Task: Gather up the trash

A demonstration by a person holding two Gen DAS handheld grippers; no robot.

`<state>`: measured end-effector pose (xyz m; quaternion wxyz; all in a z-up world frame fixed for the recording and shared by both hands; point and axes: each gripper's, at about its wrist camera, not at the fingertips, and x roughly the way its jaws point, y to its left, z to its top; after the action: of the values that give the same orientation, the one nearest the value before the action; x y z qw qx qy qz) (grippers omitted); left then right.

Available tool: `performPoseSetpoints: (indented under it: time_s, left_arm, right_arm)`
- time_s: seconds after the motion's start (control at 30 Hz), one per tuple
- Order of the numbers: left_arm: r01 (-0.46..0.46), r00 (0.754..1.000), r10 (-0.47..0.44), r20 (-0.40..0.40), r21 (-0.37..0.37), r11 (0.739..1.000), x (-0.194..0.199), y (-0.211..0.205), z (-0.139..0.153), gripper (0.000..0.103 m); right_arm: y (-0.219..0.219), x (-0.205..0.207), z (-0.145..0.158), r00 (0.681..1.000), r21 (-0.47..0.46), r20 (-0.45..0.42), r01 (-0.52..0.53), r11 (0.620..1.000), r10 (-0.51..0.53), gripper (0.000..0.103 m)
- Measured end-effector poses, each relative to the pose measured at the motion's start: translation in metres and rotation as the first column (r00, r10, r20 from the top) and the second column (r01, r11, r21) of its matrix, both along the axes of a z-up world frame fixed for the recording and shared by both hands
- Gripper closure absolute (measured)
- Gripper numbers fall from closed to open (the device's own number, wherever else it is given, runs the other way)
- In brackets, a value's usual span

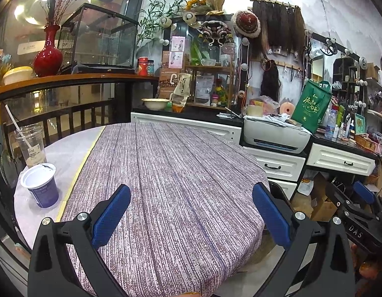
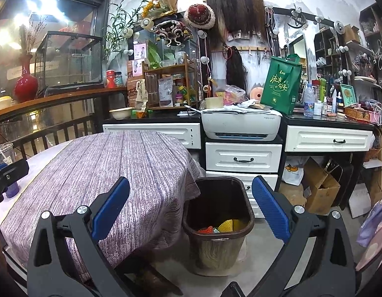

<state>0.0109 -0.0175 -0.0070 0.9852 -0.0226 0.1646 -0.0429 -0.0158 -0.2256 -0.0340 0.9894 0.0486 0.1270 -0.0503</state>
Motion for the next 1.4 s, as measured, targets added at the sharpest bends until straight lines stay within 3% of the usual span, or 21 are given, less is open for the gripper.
performPoseSetpoints:
  time_s: [1.4]
  left_arm:
    - [-0.001,1.0,0.0,-0.026,-0.004,1.0,0.0005,-0.007,-0.0028,0.006]
  right_arm:
    - [0.0091,0.0006,-0.0038,1.0,-0.017,-0.02,-0.017,1.0,0.017,0.006]
